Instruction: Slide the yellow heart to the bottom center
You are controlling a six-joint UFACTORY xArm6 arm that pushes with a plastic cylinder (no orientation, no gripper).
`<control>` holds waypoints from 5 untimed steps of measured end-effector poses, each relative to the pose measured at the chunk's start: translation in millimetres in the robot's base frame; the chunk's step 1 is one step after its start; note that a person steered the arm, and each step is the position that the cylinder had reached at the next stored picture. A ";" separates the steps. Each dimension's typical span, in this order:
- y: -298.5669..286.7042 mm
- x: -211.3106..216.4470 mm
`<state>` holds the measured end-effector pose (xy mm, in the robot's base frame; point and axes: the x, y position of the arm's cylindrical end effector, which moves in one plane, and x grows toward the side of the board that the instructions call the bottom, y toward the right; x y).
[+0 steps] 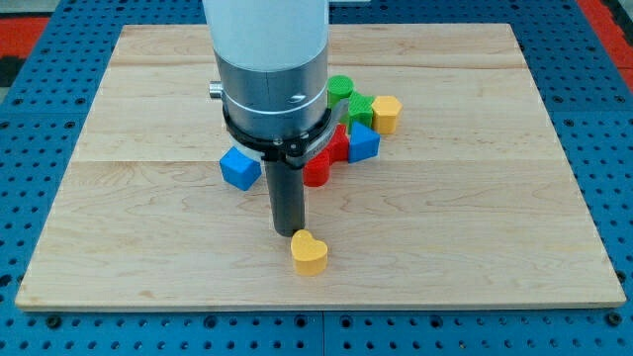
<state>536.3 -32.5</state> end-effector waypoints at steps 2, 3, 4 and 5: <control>0.0 21.2; 0.0 21.2; 2.1 21.1; 4.5 21.1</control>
